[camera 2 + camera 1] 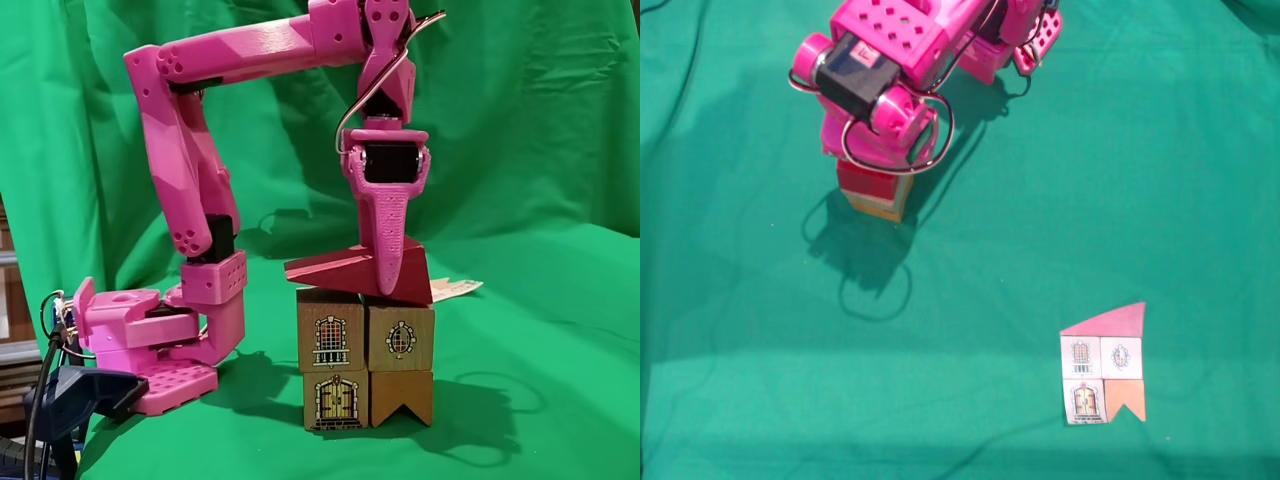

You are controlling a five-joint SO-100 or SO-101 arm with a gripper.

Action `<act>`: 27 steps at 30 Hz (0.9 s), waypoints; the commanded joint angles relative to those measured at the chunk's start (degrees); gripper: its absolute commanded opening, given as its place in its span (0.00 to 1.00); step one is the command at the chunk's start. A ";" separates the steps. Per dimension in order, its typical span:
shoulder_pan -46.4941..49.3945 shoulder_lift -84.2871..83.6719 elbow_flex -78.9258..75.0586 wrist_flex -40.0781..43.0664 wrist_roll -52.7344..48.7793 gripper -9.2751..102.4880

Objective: Grasp some building blocks and build the house on the picture.

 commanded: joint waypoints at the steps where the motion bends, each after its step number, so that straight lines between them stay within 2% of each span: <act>1: -0.09 0.26 -1.58 -0.09 -0.18 0.28; 15: -0.35 0.18 -1.58 -0.18 0.35 0.28; 22: -0.79 0.18 -1.67 -0.18 -0.09 0.34; 27: -0.79 0.18 -1.67 -0.18 0.70 0.34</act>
